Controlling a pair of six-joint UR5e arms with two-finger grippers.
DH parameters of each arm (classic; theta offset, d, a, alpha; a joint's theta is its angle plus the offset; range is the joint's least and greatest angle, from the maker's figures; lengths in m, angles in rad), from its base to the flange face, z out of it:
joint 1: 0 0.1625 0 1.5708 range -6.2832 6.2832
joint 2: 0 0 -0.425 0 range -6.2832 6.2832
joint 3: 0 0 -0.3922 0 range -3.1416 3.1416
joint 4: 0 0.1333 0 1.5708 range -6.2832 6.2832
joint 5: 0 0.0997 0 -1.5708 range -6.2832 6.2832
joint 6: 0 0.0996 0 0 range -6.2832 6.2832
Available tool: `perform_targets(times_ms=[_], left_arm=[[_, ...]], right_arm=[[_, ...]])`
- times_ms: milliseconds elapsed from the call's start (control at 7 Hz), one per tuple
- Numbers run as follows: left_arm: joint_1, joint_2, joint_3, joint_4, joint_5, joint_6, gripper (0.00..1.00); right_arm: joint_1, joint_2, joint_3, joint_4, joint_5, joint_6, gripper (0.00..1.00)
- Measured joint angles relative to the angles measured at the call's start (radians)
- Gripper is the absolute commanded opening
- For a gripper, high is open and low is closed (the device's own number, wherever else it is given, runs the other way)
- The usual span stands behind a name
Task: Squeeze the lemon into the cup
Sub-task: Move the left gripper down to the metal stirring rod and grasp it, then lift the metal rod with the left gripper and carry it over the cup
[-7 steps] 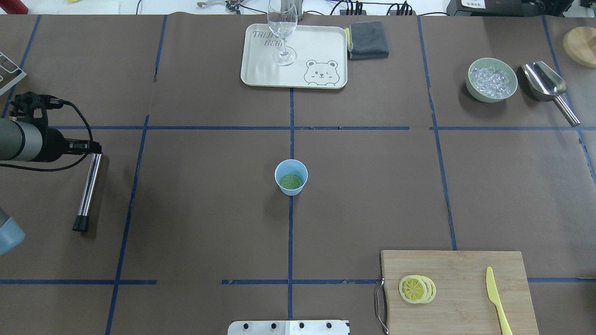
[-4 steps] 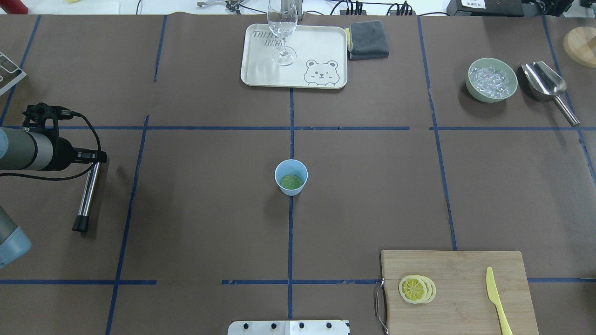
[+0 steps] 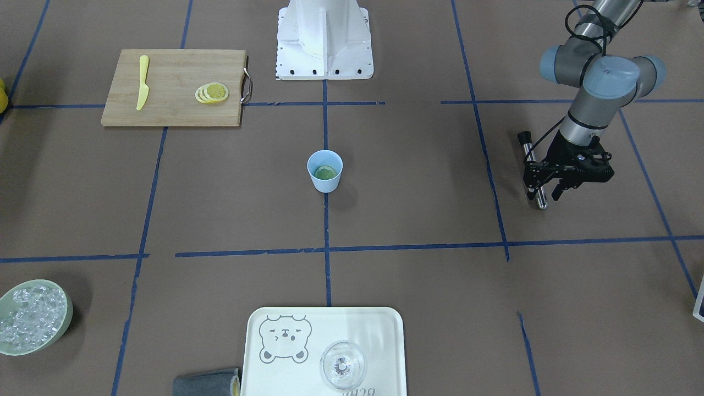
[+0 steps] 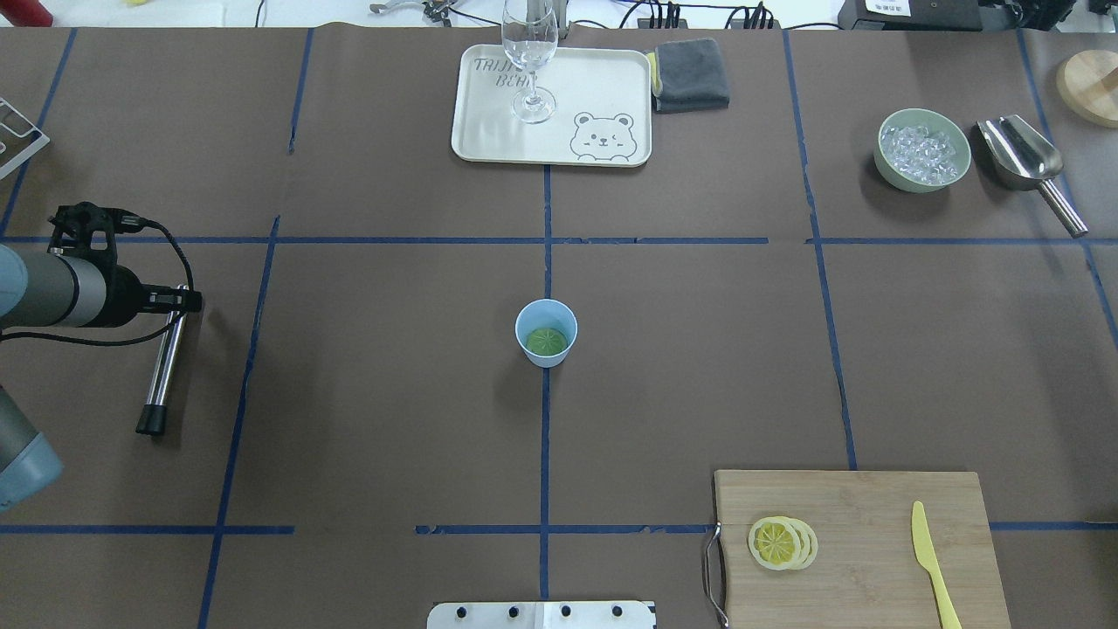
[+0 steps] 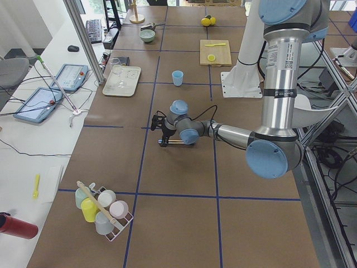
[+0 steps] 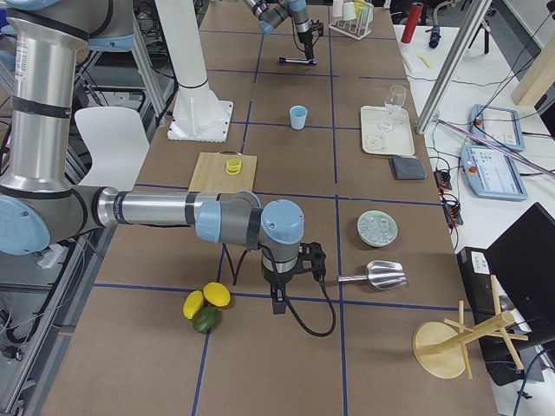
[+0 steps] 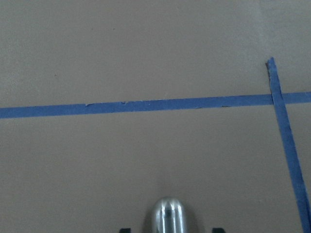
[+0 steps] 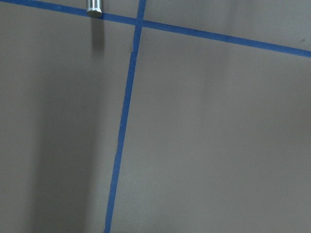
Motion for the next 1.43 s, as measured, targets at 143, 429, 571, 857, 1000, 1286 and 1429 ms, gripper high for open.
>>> perform_targets(times_ms=[143, 429, 571, 857, 1000, 1286, 1429], left_arm=[[0.003, 0.000, 0.003, -0.001, 0.003, 0.001, 0.63], [0.008, 0.000, 0.004, -0.001, 0.005, 0.001, 0.49], [0.010, 0.000, 0.004, -0.001, 0.007, 0.000, 0.49], [0.021, 0.000, 0.006, -0.001, 0.012, 0.002, 0.49], [0.024, -0.002, 0.005, -0.001, 0.013, 0.003, 0.03], [0.025, -0.009, 0.001, -0.002, 0.012, 0.007, 0.00], [0.025, -0.011, -0.003, -0.002, 0.012, 0.010, 0.00]], right_arm=[[0.000, 0.000, 0.000, 0.000, 0.000, 0.000, 1.00], [0.000, 0.000, 0.000, 0.000, 0.000, 0.001, 1.00], [0.000, 0.002, 0.000, 0.000, 0.000, 0.001, 1.00], [0.000, 0.005, 0.000, 0.000, -0.002, 0.001, 1.00], [0.000, 0.007, -0.001, 0.000, -0.003, 0.001, 1.00], [0.000, 0.010, -0.001, 0.000, -0.003, 0.001, 1.00], [0.000, 0.010, 0.000, 0.000, -0.003, 0.001, 1.00]])
